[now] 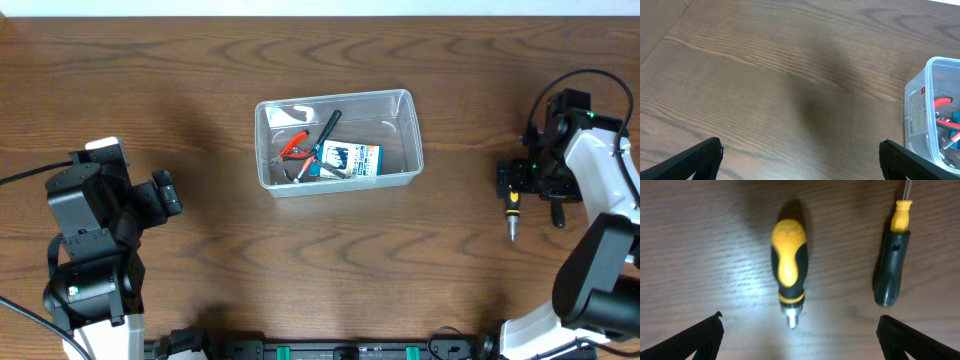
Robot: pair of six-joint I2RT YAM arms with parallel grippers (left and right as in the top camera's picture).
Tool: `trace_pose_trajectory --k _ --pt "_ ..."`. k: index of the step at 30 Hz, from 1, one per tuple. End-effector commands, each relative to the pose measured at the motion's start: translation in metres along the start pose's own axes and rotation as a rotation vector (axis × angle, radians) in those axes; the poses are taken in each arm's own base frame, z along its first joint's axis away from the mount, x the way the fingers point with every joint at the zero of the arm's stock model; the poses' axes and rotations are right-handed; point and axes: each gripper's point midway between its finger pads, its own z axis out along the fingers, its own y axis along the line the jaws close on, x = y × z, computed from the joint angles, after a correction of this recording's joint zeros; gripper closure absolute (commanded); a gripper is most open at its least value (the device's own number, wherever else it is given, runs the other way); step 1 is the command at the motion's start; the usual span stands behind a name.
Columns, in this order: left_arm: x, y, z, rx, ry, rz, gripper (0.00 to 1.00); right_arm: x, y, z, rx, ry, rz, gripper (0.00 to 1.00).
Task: Pack container
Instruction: 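Lower right gripper and grasp the stubby yellow-handled screwdriver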
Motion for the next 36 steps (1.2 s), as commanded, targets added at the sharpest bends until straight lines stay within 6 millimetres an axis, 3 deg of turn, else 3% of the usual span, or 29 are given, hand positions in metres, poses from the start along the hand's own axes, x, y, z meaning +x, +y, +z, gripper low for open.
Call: trace_pose_trajectory --k 1,15,23,28,36 --pt "0.002 0.003 0.003 -0.014 0.008 0.011 0.02 -0.001 0.002 0.012 -0.073 0.015 0.007 0.01" --pt "0.002 0.003 0.004 -0.014 0.012 0.011 0.02 -0.003 0.007 0.072 -0.088 0.128 -0.007 0.01" --pt "0.002 0.003 0.004 -0.014 0.012 0.012 0.02 0.000 0.004 0.078 -0.065 0.151 -0.012 0.03" --pt "0.002 0.003 0.004 -0.014 0.011 0.012 0.02 0.001 0.004 0.078 -0.066 0.156 -0.007 0.24" --pt "0.002 0.003 0.004 -0.014 0.010 0.012 0.02 0.001 0.004 0.078 -0.065 0.156 0.000 0.50"
